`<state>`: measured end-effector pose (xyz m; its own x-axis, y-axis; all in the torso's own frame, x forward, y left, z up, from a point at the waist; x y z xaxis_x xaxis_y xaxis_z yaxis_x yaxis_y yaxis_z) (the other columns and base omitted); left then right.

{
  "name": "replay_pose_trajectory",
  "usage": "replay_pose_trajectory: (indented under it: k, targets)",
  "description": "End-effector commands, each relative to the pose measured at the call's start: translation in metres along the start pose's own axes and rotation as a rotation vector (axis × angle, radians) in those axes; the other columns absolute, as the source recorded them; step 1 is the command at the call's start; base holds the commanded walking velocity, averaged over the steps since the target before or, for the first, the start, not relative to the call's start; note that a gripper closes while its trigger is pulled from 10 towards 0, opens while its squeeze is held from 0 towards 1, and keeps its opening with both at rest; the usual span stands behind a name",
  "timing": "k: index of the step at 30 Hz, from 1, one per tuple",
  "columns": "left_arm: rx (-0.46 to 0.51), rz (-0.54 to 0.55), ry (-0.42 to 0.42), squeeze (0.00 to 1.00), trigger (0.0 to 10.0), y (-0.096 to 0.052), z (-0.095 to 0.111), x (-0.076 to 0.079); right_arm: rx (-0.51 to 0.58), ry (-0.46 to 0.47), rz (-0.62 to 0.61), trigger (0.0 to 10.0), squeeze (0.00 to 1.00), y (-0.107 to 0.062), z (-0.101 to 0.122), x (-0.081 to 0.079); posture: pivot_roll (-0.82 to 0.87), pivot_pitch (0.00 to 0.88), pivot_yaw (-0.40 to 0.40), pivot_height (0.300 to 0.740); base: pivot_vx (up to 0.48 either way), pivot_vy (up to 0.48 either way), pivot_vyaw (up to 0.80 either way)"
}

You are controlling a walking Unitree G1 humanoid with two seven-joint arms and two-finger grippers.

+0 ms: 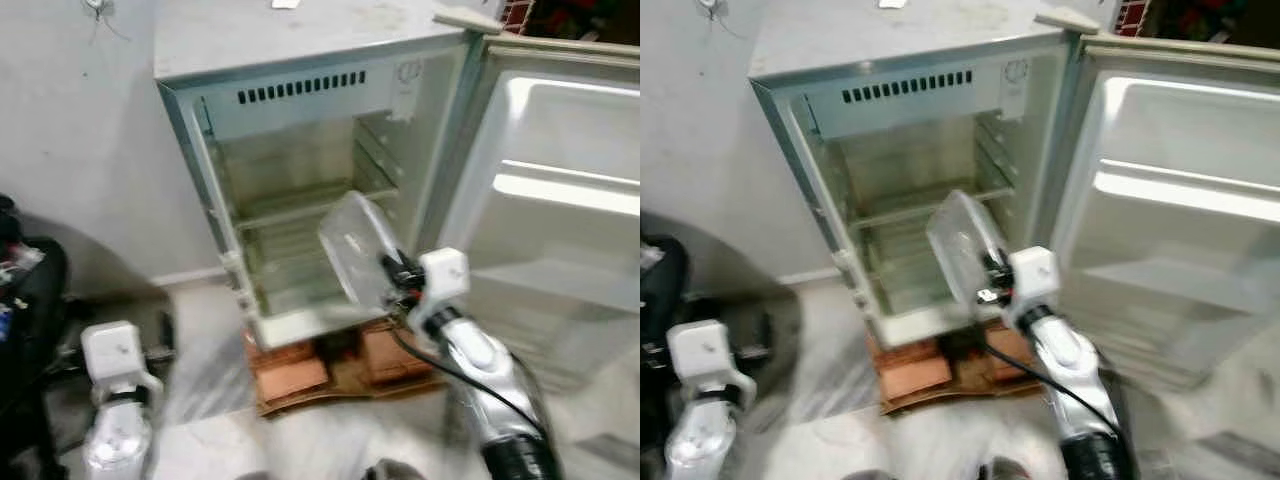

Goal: Restocking fridge

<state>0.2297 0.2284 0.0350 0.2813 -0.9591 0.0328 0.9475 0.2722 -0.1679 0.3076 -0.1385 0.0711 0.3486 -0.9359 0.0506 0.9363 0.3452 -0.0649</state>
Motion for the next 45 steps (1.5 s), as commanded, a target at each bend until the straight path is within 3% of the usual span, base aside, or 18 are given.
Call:
replay_pose_trajectory:
  k: [1,3,5,13,45]
  targets:
    - [0.012,-0.001,0.006,0.0,10.0,-0.004,0.003,-0.006,-0.003,0.09,0.008,10.0,0.0,0.001,0.0,-0.005,0.01,0.038,0.02,0.735,0.0,0.0,0.0]
    - [0.008,0.012,-0.007,0.0,10.0,-0.006,0.002,-0.009,-0.046,0.234,0.005,10.0,0.0,-0.001,-0.008,-0.007,0.01,0.037,0.028,0.735,0.0,0.0,0.0]
    - [0.004,0.017,-0.01,0.0,10.0,-0.007,0.001,-0.009,-0.06,0.249,0.022,10.0,0.0,-0.002,-0.011,-0.009,0.01,0.035,0.031,0.735,0.0,0.0,0.0]
    - [0.009,-0.015,-0.008,0.0,10.0,-0.007,0.002,-0.003,-0.036,0.226,0.143,10.0,0.0,-0.002,-0.006,-0.029,0.02,0.033,0.032,0.735,0.0,0.0,0.0]
    - [0.017,-0.036,-0.006,0.0,10.0,-0.004,0.005,0.002,-0.028,0.157,0.206,10.0,0.0,-0.001,-0.001,-0.036,0.02,0.041,0.024,0.735,0.233,0.0,0.23]
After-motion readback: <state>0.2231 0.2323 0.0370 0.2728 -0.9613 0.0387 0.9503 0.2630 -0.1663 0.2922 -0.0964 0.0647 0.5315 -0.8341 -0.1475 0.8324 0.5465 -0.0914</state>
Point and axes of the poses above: a point about 5 cm out from each wrist's last joint towards the gripper, its own y axis pointing out of the wrist towards the gripper, its own z axis along the axis of the wrist's last joint, x = y × z, the point moved 3 cm from there along y, pointing out of the wrist towards the gripper, and after that the axes turned 6 degrees about -y, right-handed, at the moved point
